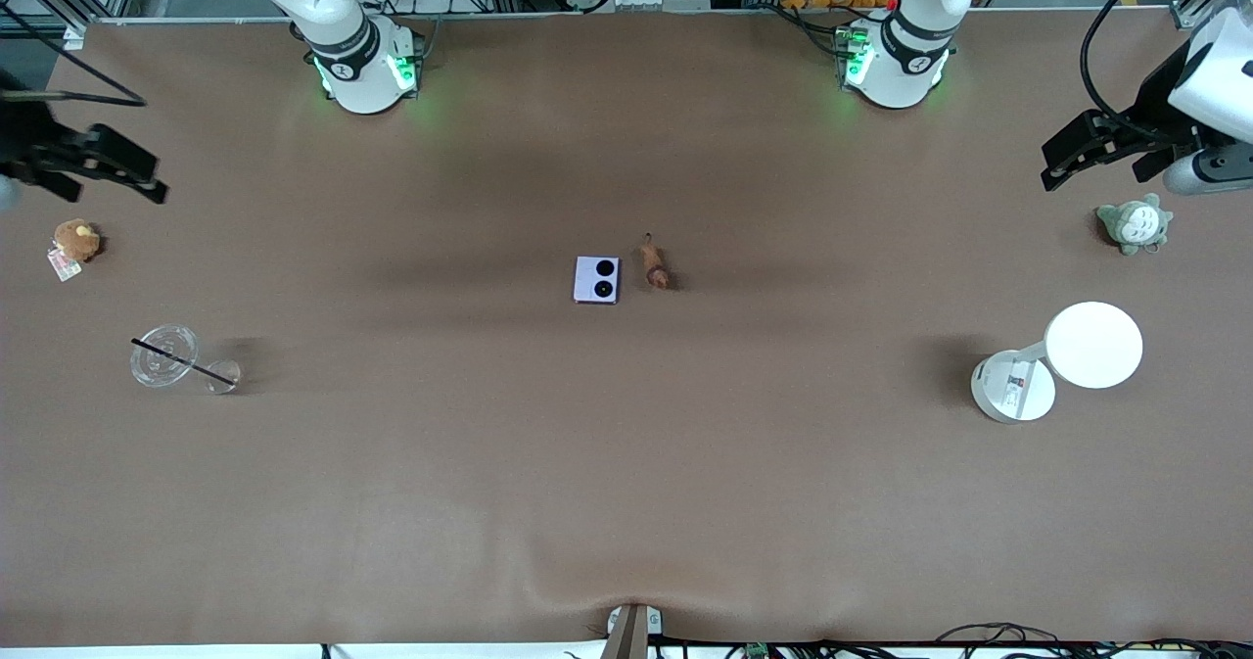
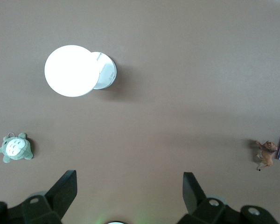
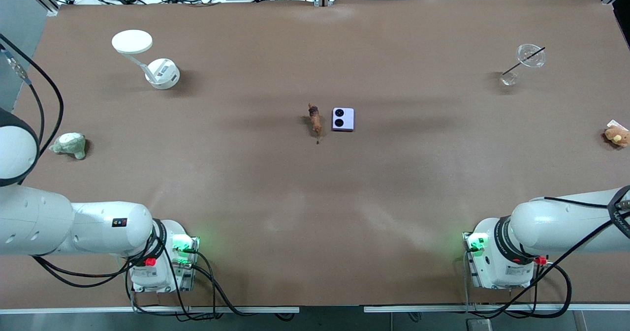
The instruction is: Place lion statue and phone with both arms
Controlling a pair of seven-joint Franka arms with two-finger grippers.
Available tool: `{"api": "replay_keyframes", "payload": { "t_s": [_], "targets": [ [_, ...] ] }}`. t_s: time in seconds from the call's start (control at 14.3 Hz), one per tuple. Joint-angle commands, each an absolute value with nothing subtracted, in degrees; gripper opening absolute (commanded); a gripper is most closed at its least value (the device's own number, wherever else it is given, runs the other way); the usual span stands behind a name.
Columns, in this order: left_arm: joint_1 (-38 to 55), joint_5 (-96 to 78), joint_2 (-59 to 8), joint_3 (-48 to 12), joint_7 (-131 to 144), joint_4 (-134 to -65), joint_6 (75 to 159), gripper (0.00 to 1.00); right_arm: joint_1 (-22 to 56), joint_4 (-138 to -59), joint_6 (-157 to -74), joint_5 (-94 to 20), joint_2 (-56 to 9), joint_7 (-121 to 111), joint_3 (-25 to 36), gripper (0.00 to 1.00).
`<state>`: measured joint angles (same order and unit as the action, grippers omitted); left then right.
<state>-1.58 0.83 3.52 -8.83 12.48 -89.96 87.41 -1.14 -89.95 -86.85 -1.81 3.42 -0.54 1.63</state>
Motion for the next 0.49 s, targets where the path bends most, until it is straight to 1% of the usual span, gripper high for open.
{"api": "replay_keyframes", "payload": {
  "t_s": [0.0, 0.28, 0.42],
  "targets": [
    [-1.58, 1.75, 2.20, -8.97, 11.69, -87.89, 86.40, 1.00, -1.41, -89.21, -85.96, -1.32, 3.60, -3.77, 3.59, 1.00],
    [-1.76, 1.93, 1.14, -8.96, 11.87, -86.49, 86.40, 1.00, -1.76, -88.33, -83.33, -1.32, 3.60, -2.90, 3.16, 1.00],
    [-1.76, 1.32, 0.18, -8.96, 11.78, -86.57, 86.40, 1.00, -1.67, -88.33, -83.50, -1.40, 3.34, -2.90, 3.25, 1.00]
  ]
}}
